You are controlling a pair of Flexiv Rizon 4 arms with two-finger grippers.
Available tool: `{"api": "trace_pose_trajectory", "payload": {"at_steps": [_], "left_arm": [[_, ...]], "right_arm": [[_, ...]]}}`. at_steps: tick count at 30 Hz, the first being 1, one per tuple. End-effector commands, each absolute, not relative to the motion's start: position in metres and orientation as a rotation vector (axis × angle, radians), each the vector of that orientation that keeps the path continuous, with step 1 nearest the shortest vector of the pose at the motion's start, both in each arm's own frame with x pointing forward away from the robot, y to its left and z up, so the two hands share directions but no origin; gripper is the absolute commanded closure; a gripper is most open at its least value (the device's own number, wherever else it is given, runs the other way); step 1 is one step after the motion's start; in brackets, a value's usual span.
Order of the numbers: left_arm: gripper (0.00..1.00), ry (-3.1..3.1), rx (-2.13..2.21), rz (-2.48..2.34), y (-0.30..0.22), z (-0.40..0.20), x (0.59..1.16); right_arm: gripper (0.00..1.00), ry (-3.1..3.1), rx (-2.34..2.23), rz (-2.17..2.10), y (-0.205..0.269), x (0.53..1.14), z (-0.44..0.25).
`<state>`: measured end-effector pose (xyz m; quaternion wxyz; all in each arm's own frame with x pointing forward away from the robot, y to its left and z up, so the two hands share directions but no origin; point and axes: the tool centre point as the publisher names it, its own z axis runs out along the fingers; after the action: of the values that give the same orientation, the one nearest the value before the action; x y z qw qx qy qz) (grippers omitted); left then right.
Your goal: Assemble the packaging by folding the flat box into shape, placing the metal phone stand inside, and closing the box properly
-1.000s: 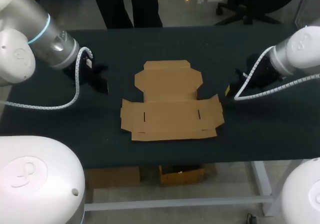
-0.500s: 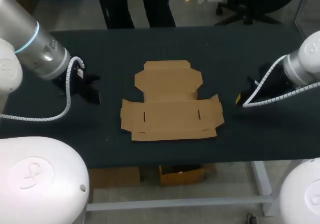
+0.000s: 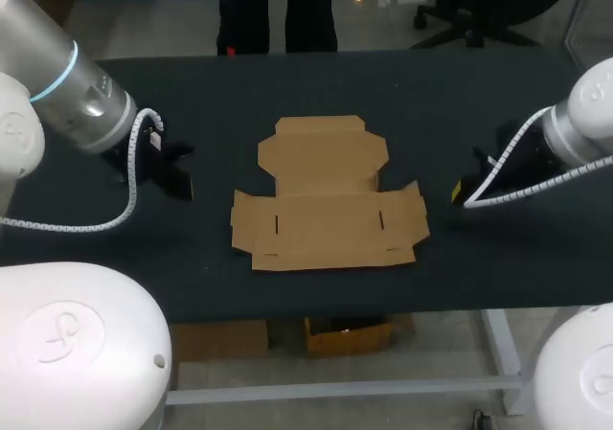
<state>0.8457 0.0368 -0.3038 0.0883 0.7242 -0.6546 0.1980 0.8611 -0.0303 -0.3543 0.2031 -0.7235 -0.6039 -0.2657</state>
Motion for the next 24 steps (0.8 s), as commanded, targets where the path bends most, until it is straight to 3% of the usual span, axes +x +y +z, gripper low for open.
{"api": "trace_pose_trajectory", "payload": {"at_steps": [1,24], "left_arm": [[1.00,-1.951,2.161,0.582,0.036,-0.304,0.846],[1.00,-1.862,2.101,0.611,0.036,-0.339,0.799]], "right_arm": [[1.00,-1.684,-2.015,-0.743,-0.032,0.861,-0.354],[1.00,-1.644,-2.027,-0.695,-0.027,0.812,-0.370]]}}
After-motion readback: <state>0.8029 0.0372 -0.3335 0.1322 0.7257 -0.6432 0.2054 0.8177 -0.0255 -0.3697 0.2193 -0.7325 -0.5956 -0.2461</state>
